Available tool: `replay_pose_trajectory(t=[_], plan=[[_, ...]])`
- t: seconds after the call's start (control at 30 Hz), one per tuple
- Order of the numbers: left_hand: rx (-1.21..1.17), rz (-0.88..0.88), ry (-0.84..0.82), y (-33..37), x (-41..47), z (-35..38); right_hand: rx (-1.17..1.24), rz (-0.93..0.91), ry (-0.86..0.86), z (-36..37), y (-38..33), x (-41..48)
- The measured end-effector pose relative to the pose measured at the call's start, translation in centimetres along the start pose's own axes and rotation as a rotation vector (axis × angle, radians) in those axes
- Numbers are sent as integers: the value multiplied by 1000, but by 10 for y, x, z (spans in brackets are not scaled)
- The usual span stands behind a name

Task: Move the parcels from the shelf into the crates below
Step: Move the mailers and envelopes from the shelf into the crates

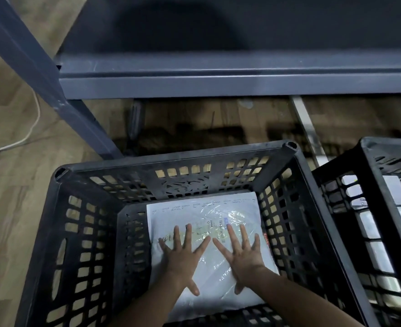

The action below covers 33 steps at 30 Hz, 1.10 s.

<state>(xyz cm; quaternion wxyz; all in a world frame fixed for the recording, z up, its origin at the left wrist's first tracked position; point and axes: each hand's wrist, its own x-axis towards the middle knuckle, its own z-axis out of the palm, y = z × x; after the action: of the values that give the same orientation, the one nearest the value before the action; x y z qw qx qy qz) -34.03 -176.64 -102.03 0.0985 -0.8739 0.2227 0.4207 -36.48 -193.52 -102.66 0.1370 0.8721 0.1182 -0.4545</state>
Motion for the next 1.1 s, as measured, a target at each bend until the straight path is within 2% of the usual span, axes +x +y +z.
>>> replay_pose_trajectory(t=[0.33,0.43,0.63,0.87,0.93,1.0,1.1], plan=[[9,82,39,-20,-8,-8,72,-170,36,-13,34,-9],[29,138,9,-32,-10,-9,49,-161,49,-8,35,-10],[142,101,31,-25,0,2,67,-129,31,-2,32,2],[10,90,29,-28,-8,-8,97,-185,52,-12,37,-10],[-62,82,89,-32,-19,-23,208,-230,113,-31,42,-27],[-138,69,160,-32,-35,-46,342,-254,249,-57,49,-50],[-197,65,271,-23,-68,-87,342,-238,427,-96,56,-90]])
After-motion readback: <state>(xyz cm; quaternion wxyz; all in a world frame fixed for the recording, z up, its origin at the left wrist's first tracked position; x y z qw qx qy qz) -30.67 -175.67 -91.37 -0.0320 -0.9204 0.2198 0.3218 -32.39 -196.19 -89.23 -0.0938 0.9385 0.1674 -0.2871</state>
